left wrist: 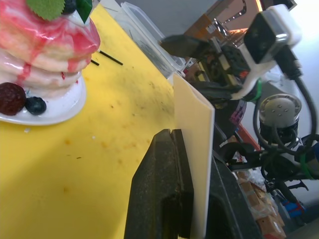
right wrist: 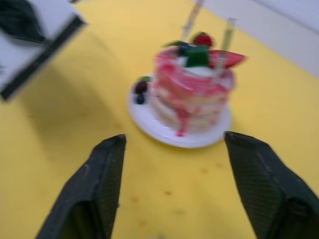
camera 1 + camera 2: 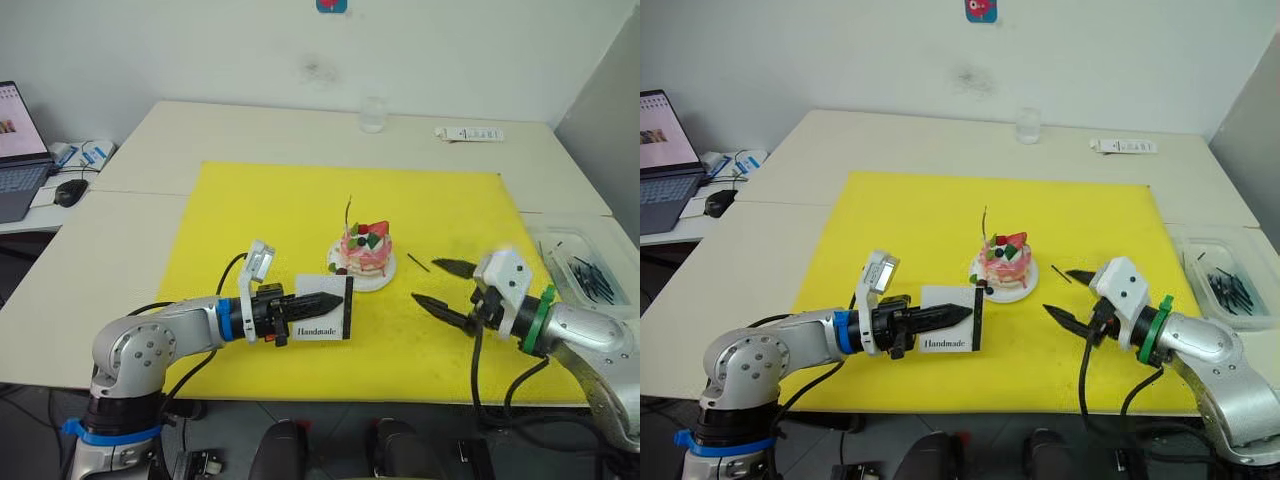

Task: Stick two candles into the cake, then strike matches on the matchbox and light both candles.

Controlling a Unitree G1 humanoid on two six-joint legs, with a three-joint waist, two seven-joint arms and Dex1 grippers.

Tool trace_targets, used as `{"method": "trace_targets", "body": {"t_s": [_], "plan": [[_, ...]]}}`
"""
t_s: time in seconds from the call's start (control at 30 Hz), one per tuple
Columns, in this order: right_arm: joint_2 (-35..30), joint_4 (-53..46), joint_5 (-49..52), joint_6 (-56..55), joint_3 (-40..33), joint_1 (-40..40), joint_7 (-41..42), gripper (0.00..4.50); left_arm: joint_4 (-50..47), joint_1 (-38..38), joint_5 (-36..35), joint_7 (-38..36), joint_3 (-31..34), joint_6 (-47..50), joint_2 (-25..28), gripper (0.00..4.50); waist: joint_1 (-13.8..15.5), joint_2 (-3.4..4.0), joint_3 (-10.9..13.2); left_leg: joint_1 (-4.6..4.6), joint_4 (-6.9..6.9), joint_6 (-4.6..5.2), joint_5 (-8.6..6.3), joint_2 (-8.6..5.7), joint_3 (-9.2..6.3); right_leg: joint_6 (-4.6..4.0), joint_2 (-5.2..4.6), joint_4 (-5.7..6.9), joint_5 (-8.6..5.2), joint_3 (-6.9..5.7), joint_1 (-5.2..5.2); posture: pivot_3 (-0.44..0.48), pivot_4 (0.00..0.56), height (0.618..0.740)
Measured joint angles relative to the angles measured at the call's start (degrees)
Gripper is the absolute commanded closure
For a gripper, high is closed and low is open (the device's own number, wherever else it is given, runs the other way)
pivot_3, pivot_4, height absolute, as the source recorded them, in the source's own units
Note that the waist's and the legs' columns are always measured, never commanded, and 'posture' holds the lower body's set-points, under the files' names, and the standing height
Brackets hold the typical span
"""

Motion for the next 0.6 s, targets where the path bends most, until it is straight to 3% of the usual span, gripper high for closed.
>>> {"method": "trace_targets", "body": {"t_s": [0.27,0.6], "plan": [[6.64,16.27,-10.51,-9.46,6.59,-5.55,-8.28,0.73,-0.23,1.30,0.09,2.00,-0.58,-1.19,-0.50,4.50,-0.22,0.03,0.02,0.00,0.00,0.00,0.00,-0.01,0.05,0.04,0.10,0.04,0.03,0.04,-0.03,0.000,0.150,0.727],[10.74,31.58,-12.59,-12.76,8.39,-14.35,-9.02,0.73,-0.75,2.20,-0.08,3.45,-1.19,-1.55,-0.67,4.50,-0.32,0.05,0.03,0.00,-0.03,0.00,0.00,0.00,0.05,0.21,0.12,0.04,0.20,0.03,-0.03,0.000,0.150,0.727]]}}
